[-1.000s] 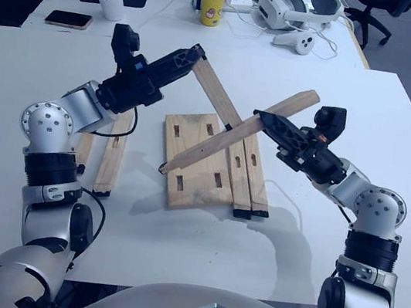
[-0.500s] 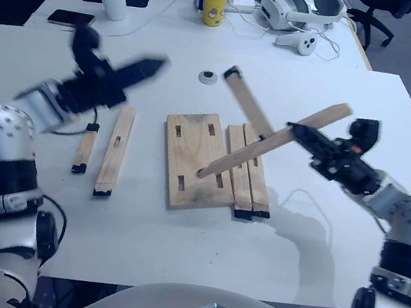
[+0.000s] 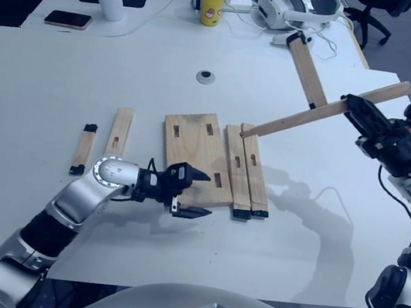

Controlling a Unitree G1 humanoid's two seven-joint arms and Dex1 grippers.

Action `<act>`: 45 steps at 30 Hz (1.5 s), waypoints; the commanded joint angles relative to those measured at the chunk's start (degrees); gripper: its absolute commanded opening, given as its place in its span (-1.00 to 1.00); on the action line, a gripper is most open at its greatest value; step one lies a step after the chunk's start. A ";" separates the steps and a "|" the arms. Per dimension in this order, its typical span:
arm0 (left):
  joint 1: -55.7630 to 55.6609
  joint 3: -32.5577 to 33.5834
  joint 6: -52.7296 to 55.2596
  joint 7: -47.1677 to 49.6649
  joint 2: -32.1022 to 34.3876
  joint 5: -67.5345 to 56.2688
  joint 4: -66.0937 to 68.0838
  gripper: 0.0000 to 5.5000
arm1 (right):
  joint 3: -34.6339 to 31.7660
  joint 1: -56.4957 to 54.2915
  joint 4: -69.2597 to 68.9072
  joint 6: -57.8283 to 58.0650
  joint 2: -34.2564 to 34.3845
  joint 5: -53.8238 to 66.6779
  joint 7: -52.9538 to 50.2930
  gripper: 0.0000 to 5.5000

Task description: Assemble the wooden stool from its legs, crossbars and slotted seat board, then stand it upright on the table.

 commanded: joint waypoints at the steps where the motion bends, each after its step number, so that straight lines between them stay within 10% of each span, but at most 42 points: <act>1: 0.52 -2.07 -2.29 1.98 0.78 6.56 2.87 0.49 | 0.65 -0.74 -6.12 -2.26 1.12 -0.26 1.98 -0.25; 45: -5.39 -2.81 -23.56 -14.99 3.59 8.95 28.11 0.49 | 33.70 -20.13 5.88 -33.06 7.23 -34.41 24.08 -0.25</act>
